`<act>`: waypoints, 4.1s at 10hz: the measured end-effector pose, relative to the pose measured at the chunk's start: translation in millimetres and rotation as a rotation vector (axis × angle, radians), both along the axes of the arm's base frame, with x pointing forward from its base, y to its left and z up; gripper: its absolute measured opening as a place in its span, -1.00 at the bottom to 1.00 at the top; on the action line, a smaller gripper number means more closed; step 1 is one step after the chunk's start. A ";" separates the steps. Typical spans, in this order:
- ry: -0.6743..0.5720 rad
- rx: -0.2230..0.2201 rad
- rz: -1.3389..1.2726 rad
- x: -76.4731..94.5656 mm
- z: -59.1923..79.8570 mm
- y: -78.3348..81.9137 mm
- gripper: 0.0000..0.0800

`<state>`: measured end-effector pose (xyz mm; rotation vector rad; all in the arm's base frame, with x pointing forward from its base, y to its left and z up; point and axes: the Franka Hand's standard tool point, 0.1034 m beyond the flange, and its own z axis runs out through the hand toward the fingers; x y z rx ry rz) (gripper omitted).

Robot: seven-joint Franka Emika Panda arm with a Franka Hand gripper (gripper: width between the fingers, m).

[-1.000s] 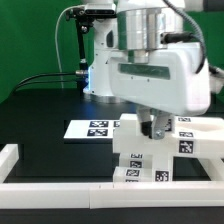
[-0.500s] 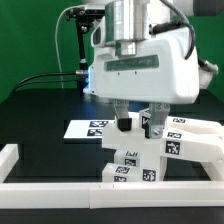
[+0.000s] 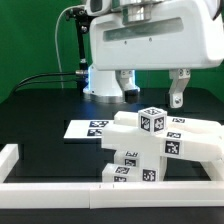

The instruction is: Assemble chair

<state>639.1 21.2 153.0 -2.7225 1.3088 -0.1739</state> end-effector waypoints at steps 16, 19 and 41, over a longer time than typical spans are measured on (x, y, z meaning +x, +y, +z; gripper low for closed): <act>0.082 -0.161 1.158 -39.6 -45.3 9.4 0.62; 0.084 -0.153 1.064 -38.9 -45.1 8.6 -0.15; 0.091 0.117 -0.778 -32.6 -46.2 13.2 0.55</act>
Offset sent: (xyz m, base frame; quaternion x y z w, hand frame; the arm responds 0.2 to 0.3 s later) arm -0.0065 0.0432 -0.0129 -0.0418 -0.1453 -0.4675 0.8710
